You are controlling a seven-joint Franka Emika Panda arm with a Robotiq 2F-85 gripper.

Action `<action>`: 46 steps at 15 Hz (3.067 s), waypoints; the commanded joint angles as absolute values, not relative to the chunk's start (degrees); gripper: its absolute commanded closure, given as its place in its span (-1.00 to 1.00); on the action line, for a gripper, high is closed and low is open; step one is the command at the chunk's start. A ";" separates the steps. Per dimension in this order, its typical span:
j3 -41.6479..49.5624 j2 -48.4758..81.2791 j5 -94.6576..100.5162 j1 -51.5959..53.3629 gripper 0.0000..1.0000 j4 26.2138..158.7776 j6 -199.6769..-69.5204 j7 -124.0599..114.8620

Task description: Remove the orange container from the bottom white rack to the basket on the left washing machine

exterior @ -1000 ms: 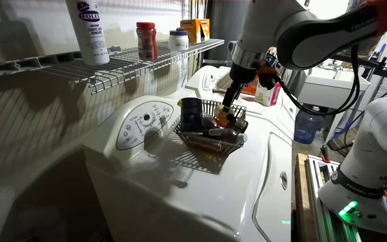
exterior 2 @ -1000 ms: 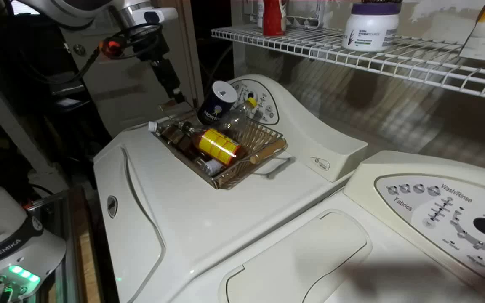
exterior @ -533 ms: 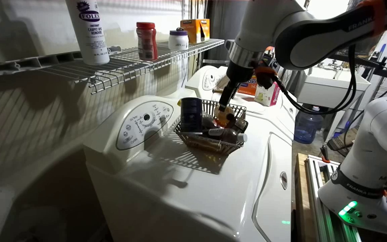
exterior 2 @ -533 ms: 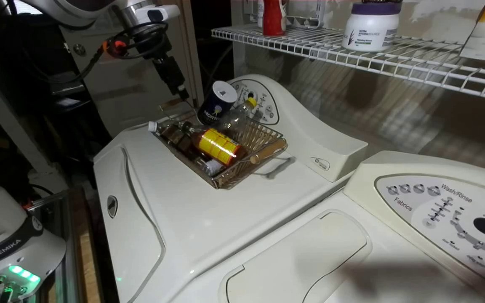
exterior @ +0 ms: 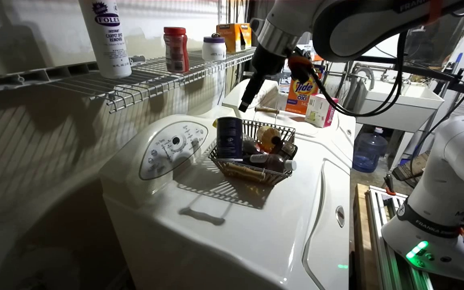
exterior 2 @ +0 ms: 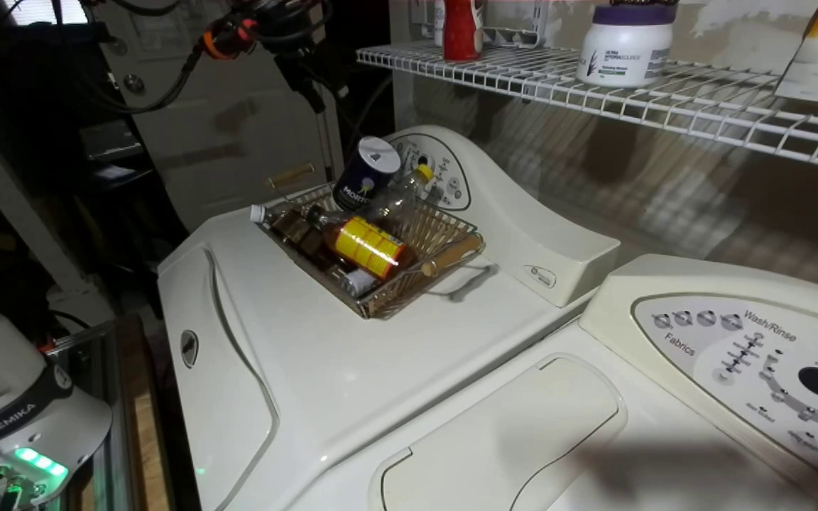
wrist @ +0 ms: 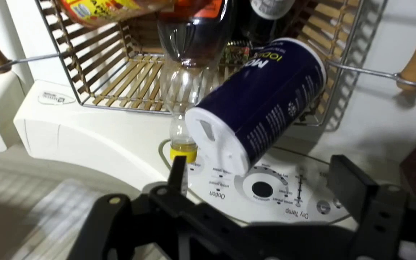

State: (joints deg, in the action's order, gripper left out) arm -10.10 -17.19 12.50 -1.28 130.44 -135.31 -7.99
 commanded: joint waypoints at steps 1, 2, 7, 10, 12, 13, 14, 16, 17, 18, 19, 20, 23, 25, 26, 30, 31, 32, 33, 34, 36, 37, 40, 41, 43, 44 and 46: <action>-8.18 -15.47 12.88 0.03 -1.00 125.33 -134.79 -4.46; -8.08 -15.39 12.82 -0.19 -1.00 124.37 -134.83 -5.12; -7.02 -13.15 11.20 0.18 -1.00 119.09 -136.10 -5.18; -7.10 -10.50 11.60 0.50 -1.00 115.28 -136.66 -5.22; -7.25 -8.41 12.28 0.50 -1.00 112.39 -136.91 -5.75; -7.23 -7.27 12.53 0.50 -1.00 110.96 -137.40 -6.04; -7.08 -6.24 12.43 0.57 -1.00 109.67 -137.92 -5.95; -6.90 -3.86 12.97 0.51 -1.00 106.53 -138.57 -6.12; -6.79 -2.76 13.16 0.52 -1.00 105.01 -138.83 -6.31; -6.62 -1.39 13.32 0.55 -1.00 103.10 -139.08 -6.28; -6.44 -0.16 13.26 0.66 -1.00 101.42 -139.29 -6.07; -6.23 1.27 13.36 0.71 -1.00 99.32 -139.32 -6.00; -5.56 4.86 13.76 0.98 -1.00 94.01 -139.06 -6.19; -5.06 7.10 13.27 1.19 -1.00 90.90 -139.23 -5.63; -4.81 8.18 13.07 1.30 -1.00 89.40 -139.33 -5.58; -3.97 11.80 11.42 1.67 -1.00 84.40 -139.34 -5.21; -3.74 12.61 11.41 1.76 -1.00 83.32 -139.27 -5.39; -3.56 13.29 11.43 1.83 -1.00 82.50 -139.30 -5.51; -3.31 13.99 11.64 1.91 -1.00 81.58 -139.18 -5.76; -3.08 14.55 11.63 2.00 -1.00 80.84 -139.07 -5.82; -2.59 15.55 11.47 2.16 -1.00 79.54 -138.86 -5.98; -2.39 15.95 11.45 2.23 -0.98 79.03 -138.74 -5.99; -2.00 16.89 11.26 2.28 -0.40 77.83 -138.54 -6.00; -1.86 17.12 11.29 2.32 -0.27 77.60 -138.56 -6.05; -1.60 17.47 11.29 2.37 0.02 77.00 -138.47 -6.16; -1.64 17.64 11.05 2.35 0.05 76.86 -138.37 -6.06; -1.55 17.85 10.98 2.31 0.05 76.65 -138.21 -6.06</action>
State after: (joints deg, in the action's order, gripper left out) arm -2.74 15.99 12.27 1.20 79.31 -139.28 -6.08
